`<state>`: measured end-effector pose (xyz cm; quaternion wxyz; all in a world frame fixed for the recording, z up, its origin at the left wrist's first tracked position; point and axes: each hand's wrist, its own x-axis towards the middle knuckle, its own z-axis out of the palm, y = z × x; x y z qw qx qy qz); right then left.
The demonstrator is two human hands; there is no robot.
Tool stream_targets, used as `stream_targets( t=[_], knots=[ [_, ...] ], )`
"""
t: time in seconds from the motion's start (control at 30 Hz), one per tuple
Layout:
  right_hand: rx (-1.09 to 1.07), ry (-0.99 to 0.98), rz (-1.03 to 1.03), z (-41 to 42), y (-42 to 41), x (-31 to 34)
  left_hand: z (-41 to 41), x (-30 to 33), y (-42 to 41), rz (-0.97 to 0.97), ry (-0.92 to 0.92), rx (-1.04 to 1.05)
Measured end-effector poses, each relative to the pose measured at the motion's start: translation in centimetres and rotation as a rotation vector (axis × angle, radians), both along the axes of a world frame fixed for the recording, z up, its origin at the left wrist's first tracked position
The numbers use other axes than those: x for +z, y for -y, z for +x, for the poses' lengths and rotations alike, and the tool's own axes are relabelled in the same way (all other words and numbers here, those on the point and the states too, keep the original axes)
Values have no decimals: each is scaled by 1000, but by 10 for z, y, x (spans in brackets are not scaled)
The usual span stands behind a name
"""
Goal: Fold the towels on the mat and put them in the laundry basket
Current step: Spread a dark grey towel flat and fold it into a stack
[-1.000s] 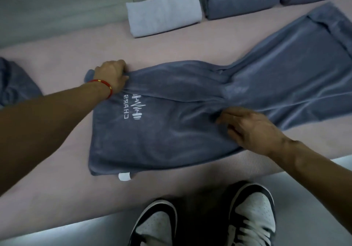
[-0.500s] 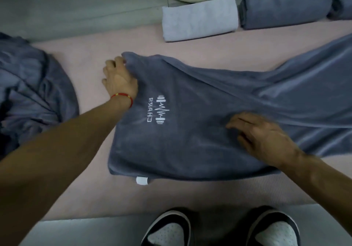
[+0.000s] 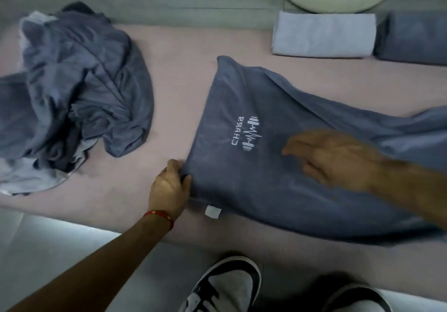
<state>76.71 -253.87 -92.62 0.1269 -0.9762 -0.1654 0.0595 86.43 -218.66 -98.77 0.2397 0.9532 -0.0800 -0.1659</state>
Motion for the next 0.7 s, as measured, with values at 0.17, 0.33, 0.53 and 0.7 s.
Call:
stream_targets(
  t=[0.17, 0.33, 0.53, 0.7],
  knots=[
    [-29, -89, -117, 140, -13, 26, 12, 6, -8, -30, -163, 171],
    [-124, -197, -213, 246, -50, 3, 31, 12, -26, -143, -417, 68],
    [-199, -287, -281, 309, -63, -22, 17, 8, -23, -133, -187, 28],
    [-168, -50, -66, 323, -54, -16, 2, 12, -32, -275, -5, -65]
  ],
)
